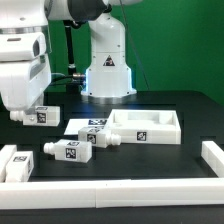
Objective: Assemble one leg
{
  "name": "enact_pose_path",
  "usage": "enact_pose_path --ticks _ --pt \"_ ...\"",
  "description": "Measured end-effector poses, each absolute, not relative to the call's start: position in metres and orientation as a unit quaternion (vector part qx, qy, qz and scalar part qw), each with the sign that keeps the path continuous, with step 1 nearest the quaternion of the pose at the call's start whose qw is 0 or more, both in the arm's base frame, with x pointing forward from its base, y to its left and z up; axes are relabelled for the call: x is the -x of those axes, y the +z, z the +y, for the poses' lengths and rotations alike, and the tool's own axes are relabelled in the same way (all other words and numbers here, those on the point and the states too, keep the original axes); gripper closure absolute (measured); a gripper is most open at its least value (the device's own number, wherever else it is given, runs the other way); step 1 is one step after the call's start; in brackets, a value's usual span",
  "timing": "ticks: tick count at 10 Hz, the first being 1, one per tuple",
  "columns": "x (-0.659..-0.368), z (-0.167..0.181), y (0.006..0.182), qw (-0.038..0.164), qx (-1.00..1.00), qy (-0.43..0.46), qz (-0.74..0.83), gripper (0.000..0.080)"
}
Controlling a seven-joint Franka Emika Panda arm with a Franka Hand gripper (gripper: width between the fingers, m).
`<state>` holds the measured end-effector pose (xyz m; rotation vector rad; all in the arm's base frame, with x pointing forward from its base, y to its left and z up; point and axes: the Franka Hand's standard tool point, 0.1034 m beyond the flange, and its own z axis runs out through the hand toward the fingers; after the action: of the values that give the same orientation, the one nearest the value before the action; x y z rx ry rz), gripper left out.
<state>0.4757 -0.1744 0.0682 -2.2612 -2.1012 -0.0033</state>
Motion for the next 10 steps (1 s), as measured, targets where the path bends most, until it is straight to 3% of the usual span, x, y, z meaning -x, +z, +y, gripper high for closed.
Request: enact_pose_path --ticks 1,3,5,10 --pt "-0.467 -0.182 0.064 0.023 0.751 -0.008 -0.659 0.0517" --pt "-0.436 -0.196 0.04 0.047 0.79 0.012 -0.611 0.0517" --pt "-0.43 -0.183 0.024 0.06 0.823 0.022 -0.564 0.0517" --pt "-0.43 -0.175 0.019 0.066 0.836 0.027 -0.545 0.0515"
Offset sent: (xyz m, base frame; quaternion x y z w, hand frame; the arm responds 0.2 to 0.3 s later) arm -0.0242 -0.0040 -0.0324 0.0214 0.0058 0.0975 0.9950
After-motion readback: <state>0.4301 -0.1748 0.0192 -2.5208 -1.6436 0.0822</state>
